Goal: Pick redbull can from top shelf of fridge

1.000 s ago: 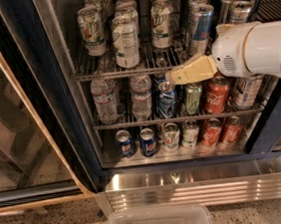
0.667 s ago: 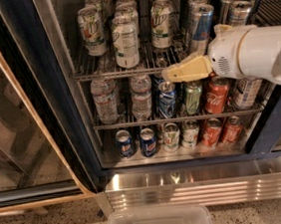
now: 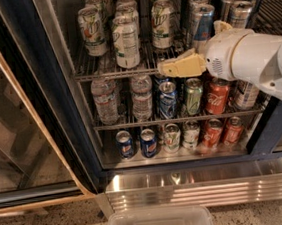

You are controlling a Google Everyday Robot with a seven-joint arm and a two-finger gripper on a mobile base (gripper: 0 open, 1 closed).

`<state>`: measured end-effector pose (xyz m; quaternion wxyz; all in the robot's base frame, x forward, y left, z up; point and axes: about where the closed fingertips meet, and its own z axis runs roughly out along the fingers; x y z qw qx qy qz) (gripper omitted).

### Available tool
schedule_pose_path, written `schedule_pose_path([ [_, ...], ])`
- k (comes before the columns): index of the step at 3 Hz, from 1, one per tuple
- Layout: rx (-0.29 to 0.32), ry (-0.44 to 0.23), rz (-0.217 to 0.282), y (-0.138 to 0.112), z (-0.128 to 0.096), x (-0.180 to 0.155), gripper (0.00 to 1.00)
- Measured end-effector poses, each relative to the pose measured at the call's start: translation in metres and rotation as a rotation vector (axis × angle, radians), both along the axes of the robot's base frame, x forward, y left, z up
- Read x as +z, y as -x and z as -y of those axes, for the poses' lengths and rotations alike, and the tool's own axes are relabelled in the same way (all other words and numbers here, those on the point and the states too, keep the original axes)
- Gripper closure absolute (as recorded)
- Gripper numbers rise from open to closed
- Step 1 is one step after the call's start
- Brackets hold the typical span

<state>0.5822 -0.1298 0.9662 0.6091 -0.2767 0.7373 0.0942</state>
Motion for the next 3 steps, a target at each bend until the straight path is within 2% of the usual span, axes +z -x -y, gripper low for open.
schedule_pose_path([
  [1, -0.026, -0.019, 0.039, -0.002, 0.002, 0.003, 0.0],
  [2, -0.06, -0.003, 0.089, -0.029, -0.004, -0.003, 0.0],
  [3, -0.068, -0.007, 0.093, -0.033, -0.004, -0.004, 0.0],
])
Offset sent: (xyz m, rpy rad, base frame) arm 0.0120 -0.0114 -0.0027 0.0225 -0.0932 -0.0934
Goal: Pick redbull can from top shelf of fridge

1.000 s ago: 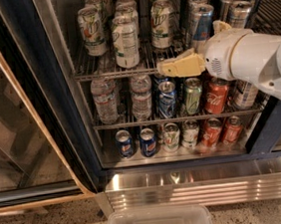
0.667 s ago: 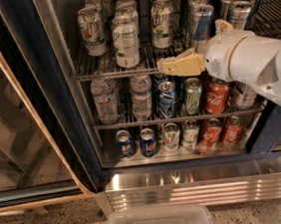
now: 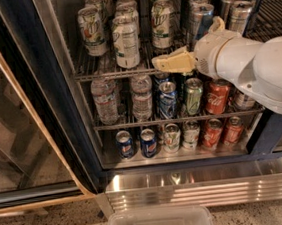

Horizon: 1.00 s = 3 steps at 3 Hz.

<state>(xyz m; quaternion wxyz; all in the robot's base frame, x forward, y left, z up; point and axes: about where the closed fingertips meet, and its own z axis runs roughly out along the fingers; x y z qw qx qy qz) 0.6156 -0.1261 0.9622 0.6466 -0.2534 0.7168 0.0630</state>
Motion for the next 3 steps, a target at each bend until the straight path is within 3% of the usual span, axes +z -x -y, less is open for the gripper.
schedule_pose_path([
  [3, -0.041, -0.043, 0.011, -0.0075, 0.0075, -0.0061, 0.0],
])
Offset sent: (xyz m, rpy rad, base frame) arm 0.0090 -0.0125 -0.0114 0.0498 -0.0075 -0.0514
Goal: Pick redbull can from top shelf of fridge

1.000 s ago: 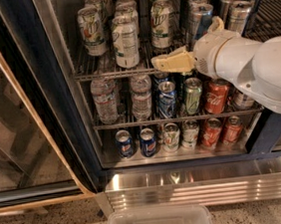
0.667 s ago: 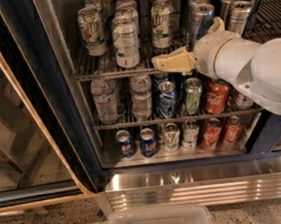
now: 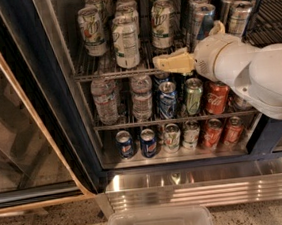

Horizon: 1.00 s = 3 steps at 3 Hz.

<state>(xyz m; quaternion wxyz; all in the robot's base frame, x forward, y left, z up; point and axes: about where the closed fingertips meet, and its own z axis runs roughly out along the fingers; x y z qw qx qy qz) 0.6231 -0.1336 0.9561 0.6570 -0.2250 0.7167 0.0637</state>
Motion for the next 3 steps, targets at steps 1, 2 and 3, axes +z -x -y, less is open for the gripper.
schedule_pose_path([
  [1, -0.019, -0.016, 0.019, -0.0085, 0.0037, 0.0058, 0.0],
  [2, -0.021, -0.017, 0.021, -0.0094, 0.0035, 0.0064, 0.0],
  [3, -0.035, -0.016, 0.026, -0.0117, 0.0063, 0.0059, 0.0],
])
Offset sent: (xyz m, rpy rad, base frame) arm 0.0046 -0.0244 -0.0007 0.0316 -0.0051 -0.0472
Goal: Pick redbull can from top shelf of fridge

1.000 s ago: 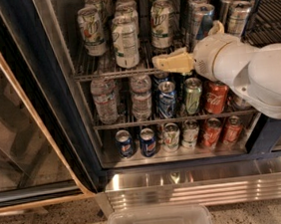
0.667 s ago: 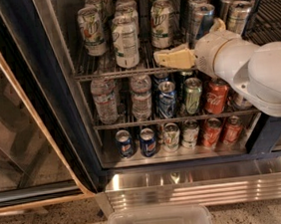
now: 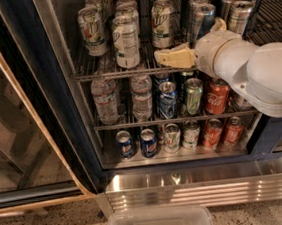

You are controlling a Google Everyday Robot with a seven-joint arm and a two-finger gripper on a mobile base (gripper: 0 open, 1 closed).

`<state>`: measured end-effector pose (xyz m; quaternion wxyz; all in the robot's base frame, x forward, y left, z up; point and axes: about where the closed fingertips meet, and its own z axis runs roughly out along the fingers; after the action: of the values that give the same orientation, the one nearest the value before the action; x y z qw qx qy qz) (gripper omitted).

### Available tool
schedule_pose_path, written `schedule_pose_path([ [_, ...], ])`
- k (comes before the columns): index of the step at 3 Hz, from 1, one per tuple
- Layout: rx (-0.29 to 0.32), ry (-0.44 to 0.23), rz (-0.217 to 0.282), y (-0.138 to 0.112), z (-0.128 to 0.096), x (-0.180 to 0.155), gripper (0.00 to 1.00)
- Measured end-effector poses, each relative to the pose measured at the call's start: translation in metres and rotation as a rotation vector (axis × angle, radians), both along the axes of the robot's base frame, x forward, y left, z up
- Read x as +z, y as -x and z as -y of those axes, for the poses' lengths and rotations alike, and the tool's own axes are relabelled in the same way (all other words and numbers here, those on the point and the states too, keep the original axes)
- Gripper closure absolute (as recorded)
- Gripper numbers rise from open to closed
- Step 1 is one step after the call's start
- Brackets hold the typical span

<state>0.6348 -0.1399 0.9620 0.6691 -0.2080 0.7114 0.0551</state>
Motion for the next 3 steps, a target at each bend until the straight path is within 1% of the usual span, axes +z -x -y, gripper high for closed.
schedule_pose_path([
  [2, -0.039, -0.003, 0.003, -0.0065, 0.0088, -0.0047, 0.0],
  [3, -0.064, -0.003, 0.003, -0.0136, 0.0123, -0.0083, 0.0],
])
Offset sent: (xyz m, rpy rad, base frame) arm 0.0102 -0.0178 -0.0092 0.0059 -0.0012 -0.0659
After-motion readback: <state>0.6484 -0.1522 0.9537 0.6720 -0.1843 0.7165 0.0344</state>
